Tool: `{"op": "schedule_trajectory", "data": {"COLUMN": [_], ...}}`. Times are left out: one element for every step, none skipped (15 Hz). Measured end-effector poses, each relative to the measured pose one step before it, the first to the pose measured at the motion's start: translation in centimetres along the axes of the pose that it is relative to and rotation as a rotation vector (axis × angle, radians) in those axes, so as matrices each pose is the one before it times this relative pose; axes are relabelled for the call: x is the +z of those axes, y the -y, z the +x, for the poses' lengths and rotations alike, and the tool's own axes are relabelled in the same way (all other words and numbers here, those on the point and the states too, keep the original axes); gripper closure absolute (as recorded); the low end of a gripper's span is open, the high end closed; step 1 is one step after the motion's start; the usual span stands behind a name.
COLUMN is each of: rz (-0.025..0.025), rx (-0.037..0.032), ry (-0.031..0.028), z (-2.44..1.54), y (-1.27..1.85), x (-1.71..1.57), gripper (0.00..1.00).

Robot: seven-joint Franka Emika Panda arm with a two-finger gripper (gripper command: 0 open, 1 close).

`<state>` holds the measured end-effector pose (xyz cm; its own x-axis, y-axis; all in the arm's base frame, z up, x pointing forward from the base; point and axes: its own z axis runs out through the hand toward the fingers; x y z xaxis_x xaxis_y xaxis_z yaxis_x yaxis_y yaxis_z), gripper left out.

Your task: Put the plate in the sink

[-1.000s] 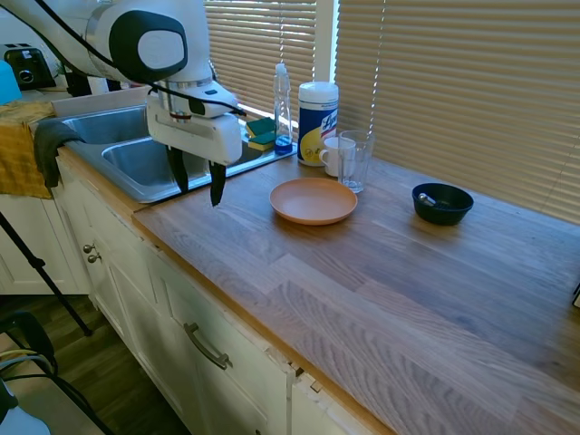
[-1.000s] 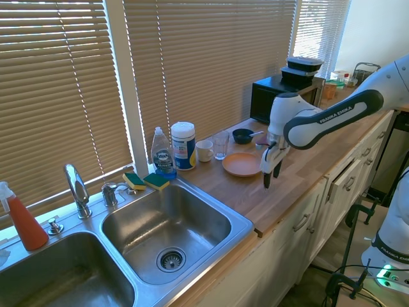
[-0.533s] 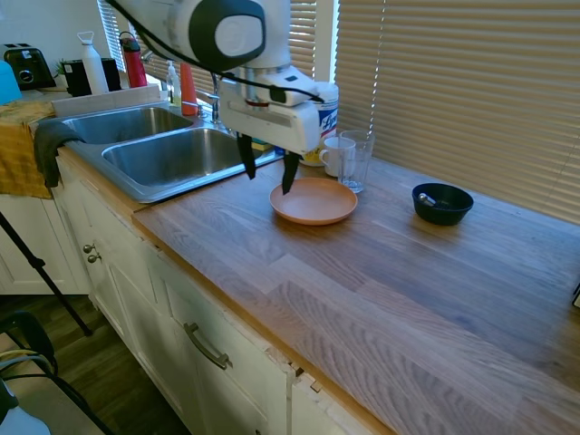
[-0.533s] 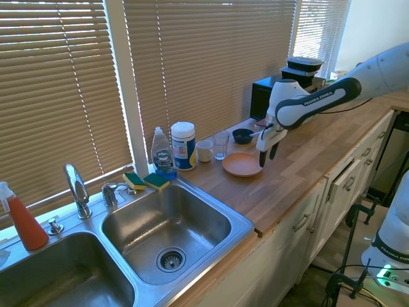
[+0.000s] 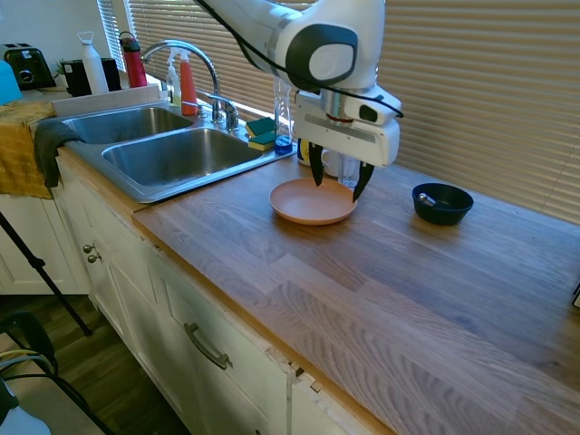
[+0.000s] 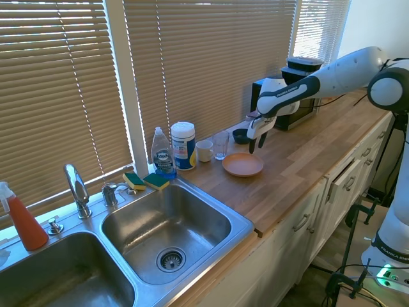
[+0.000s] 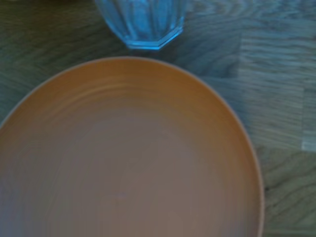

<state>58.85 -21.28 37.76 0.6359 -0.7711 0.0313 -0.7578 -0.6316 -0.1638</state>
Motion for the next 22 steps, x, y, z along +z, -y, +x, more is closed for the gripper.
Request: {"op": "schedule_trajectory", "data": {"rz": [0.00815,0.00252,-0.00135,0.00278,0.00632,0.0087,0.00464,-0.00069,-0.00305,-0.00213,-0.00199,-0.00224,-0.00141,-0.00011,0.00174,0.00068,-0.00035,-0.00026,-0.00017,-0.00001,0.00017,0.00029], "rx": [-0.01094,-0.01083,-0.01146,-0.01209,-0.01387,-0.01275,-0.00732,-0.00137,-0.00116,-0.00051,-0.00133,-0.00308,-0.00349,-0.00315,-0.00315,-0.00183,-0.00137,-0.00095,-0.0003,-0.00088,-0.00084,-0.00082], "ry": [0.01614,0.02005,0.02627,0.02891,0.0237,0.02168,0.01938,0.01984,0.01785,0.00717,0.00599,0.00944,0.00749,0.00452,0.0006,0.0019,0.00404,0.00496,0.00306,0.00212,0.00149,0.00175], "z": [1.145,0.886,0.608,0.363,0.328,0.186,0.117,0.035,0.031,0.08,0.063,-0.013,-0.027,-0.009,-0.044,-0.056,-0.06,-0.048,-0.007,0.017,0.085,0.1], "y": [-0.07,0.0,0.095,0.316,0.324,0.349,0.196,0.063,0.081,0.047,0.091,0.193,0.225,0.215,0.209,0.12,0.077,0.07,0.038,0.071,0.088,0.091], "x": [0.7,0.902,0.94,0.75,0.529,0.363,0.236,0.13,0.109,0.137,0.216,0.352,0.365,0.253,0.011,0.024,0.049,0.085,0.097,0.074,0.037,0.01], "gripper": [0.0,0.0,0.0,0.0,0.0,0.0,0.0,0.0,0.0,0.0,0.0,1.0,1.0,1.0,1.0,1.0,1.0,1.0,1.0,1.0,1.0,1.0]}}
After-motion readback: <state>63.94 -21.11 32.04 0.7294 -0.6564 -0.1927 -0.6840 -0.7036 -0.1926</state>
